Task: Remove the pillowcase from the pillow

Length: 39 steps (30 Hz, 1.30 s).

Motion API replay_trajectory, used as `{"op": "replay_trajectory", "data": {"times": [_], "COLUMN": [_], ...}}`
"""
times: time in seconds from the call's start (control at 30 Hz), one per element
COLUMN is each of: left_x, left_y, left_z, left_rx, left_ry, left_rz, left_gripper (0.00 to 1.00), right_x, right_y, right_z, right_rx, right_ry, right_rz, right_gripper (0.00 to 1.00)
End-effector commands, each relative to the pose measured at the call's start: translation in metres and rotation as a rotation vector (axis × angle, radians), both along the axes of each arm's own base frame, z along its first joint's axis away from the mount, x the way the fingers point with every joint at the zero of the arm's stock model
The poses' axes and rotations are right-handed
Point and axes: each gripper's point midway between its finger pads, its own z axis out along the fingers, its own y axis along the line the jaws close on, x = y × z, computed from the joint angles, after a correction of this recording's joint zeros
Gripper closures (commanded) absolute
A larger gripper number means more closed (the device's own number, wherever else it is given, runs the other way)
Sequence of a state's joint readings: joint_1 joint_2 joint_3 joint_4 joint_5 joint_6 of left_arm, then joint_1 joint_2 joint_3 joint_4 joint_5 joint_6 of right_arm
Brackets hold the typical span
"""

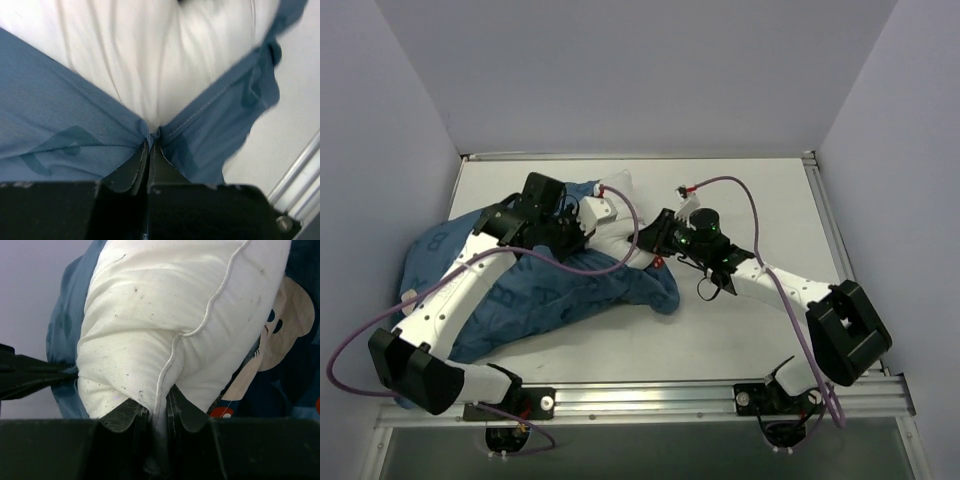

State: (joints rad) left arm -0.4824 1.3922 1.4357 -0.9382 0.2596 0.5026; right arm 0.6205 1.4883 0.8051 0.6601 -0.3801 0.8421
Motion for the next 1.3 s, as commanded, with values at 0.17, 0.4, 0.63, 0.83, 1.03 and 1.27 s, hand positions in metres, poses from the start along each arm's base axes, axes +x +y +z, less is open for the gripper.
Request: {"op": "replay_trajectory", "data": {"times": [0.17,0.4,0.63,0.83,1.03,1.27], "left_x": [-0.067,-0.063,-0.059,-0.081,-0.125,-0.130], "left_y": [0.061,0.127,0.040,-0.005,-0.048,-0.093], "left_z": [-0.030,-0.088,-0.016,0.051,0.076,-0.013], "left_rx": [0.145,0.328,0.098,-0.046,0.043,0.367], "left_ry": [0.172,0.231,0.073,0.004,-0.178,-0.390], "left_rz": [-0.104,-0.077,-0.223,-0.414,-0.797,-1.035], "left_gripper": [0.98,0.98,0.29,0.06,0.04,0.07], "right_x": [0.006,-0.010,-0.014,0.008,0.016,0.015], "right_y": [-0.045,-0.080,-0.042,-0.031,-0.025,-0.028], "right_z": [0.043,0.025,0.029,0.048,0.058,0.075], "right_rx": [-0.013,-0.040,0.034,0.009,0.018,0.035], "right_ry": [-0.145,-0.107,-0.090,-0.099,-0.093,-0.106], "right_rz": [-0.072,-0.123,-0.048,-0.048,-0.049,-0.076], "right_gripper": [1.00,1.00,1.00,1.00,1.00,1.00]}}
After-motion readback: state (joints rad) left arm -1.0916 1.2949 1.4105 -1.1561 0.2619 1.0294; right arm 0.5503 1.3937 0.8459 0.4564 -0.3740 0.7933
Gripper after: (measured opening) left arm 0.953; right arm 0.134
